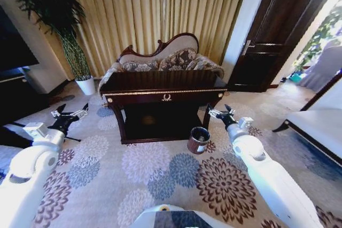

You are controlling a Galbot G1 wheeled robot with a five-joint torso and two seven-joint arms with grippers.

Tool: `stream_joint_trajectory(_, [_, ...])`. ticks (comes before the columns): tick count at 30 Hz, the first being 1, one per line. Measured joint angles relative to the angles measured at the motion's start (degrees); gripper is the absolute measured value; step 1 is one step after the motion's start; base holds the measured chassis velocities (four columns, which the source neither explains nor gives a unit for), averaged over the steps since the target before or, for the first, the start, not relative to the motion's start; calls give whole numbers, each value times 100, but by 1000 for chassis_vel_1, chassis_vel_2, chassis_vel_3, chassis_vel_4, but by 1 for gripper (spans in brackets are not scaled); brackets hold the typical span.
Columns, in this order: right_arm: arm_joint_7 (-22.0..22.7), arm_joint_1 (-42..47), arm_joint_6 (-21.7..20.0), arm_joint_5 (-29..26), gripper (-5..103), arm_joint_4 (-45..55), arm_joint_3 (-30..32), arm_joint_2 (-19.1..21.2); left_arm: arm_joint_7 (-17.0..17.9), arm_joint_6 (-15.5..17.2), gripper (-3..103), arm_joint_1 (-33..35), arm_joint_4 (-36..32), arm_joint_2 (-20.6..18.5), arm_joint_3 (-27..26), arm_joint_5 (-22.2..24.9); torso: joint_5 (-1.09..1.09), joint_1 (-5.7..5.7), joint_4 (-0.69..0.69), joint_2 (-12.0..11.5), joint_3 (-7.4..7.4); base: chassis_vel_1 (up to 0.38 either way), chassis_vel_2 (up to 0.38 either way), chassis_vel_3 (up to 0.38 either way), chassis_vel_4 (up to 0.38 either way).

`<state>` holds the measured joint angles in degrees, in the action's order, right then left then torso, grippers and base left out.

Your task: Move to the front of the table and place the trash on the table into the trash bin.

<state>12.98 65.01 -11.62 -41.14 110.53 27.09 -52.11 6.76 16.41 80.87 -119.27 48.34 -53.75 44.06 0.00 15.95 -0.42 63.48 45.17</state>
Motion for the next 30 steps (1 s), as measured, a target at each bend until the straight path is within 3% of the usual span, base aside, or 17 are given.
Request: stream_joint_trajectory(30, [-4,12,106,57,100,-80,30,-20,38,-2,100,56,-84,44,-18,-3,-2,-5,1,4,-3,181,-181,-174,179])
